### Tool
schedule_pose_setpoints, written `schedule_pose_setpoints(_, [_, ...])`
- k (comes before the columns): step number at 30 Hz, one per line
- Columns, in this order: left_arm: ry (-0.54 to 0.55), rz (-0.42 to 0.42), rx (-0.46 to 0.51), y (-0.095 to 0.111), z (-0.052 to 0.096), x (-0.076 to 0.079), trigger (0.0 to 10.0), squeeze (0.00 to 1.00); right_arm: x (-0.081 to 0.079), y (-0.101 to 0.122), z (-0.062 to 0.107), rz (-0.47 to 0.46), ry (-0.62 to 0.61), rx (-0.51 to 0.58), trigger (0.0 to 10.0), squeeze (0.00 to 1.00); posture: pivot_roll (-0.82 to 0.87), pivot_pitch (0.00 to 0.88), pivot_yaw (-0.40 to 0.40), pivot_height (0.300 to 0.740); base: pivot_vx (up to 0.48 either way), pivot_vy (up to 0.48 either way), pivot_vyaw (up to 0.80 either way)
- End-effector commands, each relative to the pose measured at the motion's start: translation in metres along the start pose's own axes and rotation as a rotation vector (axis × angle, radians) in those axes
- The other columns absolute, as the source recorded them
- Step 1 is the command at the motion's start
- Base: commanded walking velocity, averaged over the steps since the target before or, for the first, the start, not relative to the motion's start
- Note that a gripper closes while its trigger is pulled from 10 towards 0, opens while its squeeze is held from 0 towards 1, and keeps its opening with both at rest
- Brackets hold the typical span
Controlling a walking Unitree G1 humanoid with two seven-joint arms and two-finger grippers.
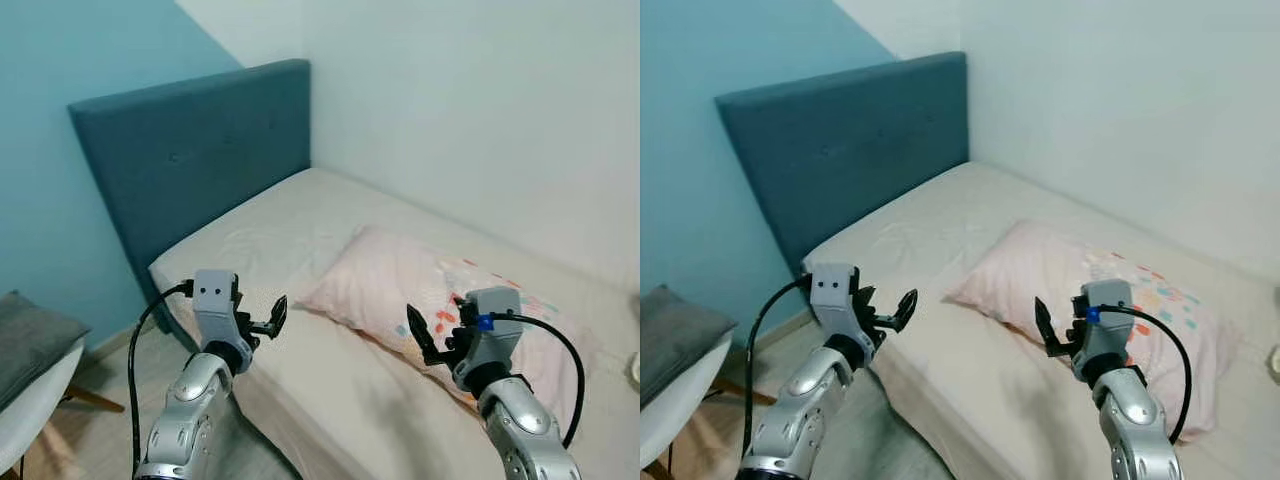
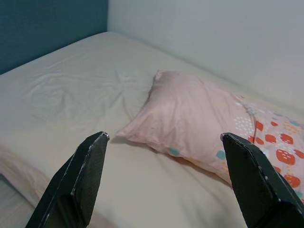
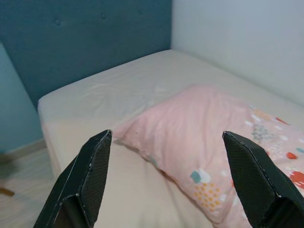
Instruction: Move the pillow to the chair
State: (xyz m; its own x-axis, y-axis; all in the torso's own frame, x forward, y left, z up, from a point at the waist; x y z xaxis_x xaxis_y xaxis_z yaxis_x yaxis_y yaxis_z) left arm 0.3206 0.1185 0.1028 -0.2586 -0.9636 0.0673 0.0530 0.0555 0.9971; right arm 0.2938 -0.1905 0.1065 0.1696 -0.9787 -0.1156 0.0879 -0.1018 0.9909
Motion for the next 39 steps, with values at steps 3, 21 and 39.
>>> schedule_pose_setpoints(3, [0.02,0.006,-0.015,-0.003,0.001,-0.005,10.0,0.0,-0.001,-0.004,-0.003,-0.02,-0.006,-0.039,10.0,0.0,-0.07,0.0,-0.007,0.731,0.0,0.0,0.0])
schedule_pose_setpoints(21, [0.072,-0.133,0.132,0.043,-0.019,-0.044,10.0,0.0,0.056,0.022,-0.012,-0.235,-0.254,0.039,10.0,0.0,-0.09,0.0,-0.005,0.657,0.0,0.0,0.0])
schedule_pose_setpoints(39, [0.18,-0.114,0.18,0.067,-0.013,-0.083,10.0,0.0,0.081,0.031,-0.004,-0.221,-0.328,0.058,10.0,0.0,-0.1,0.076,0.014,0.597,0.0,0.0,0.0])
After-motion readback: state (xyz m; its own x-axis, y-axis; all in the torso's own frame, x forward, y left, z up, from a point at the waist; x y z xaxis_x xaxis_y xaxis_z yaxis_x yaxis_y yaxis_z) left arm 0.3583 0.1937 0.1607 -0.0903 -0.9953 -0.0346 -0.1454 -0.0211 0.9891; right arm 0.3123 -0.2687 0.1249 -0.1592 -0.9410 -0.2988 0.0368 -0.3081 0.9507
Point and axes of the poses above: a point about 5 cm out from each wrist's last joint towards the gripper, its own z axis pointing back from the gripper into the wrist, its own y axis along the axis of the wrist's last joint, x = y × z, the point moved 3 cm from there along -z, pointing out of the wrist towards the gripper, and after that the axes turned 8 degrees about -z, right-handed, at the moved point
